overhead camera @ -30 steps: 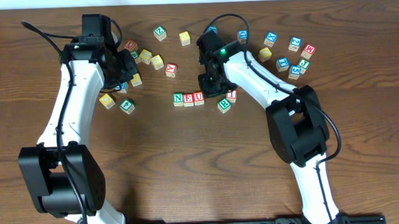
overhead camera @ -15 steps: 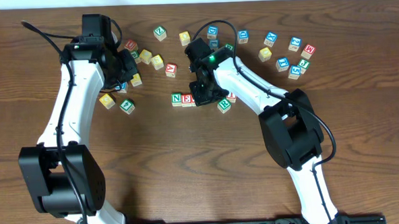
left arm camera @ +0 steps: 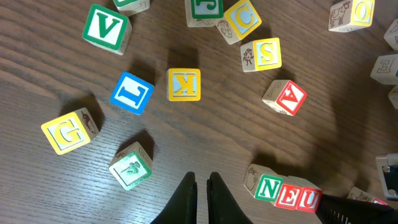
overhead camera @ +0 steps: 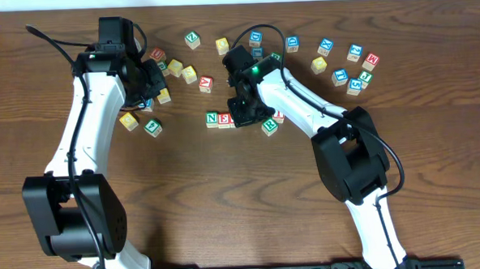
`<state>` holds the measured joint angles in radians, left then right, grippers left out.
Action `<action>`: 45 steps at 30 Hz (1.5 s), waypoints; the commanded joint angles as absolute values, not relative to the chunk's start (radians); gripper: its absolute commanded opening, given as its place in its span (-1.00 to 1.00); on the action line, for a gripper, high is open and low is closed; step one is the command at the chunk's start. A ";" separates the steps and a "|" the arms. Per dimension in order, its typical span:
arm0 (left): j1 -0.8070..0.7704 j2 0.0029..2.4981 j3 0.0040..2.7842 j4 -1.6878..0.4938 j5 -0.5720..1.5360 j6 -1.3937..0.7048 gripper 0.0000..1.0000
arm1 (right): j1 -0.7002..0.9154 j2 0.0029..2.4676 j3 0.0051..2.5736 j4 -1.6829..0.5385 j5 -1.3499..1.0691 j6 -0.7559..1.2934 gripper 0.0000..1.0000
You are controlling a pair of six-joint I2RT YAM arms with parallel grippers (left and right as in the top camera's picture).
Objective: Spell out NEURIPS
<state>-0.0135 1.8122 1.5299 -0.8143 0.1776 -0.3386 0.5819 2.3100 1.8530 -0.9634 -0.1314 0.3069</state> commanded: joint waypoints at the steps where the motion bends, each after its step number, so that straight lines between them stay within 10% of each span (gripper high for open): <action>1: -0.013 1.826 1.522 -0.817 0.165 -0.322 -0.84 | 0.596 2.271 1.852 -0.958 -0.141 0.321 -0.97; 45: -0.012 1.826 1.522 -0.744 0.058 -0.299 -0.84 | 0.584 2.211 1.870 -0.555 -0.196 0.290 -0.97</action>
<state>-0.0135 1.8122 1.5299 -0.7578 0.0826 -0.3241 0.5739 2.2116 1.8549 -0.5617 -0.1730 0.3027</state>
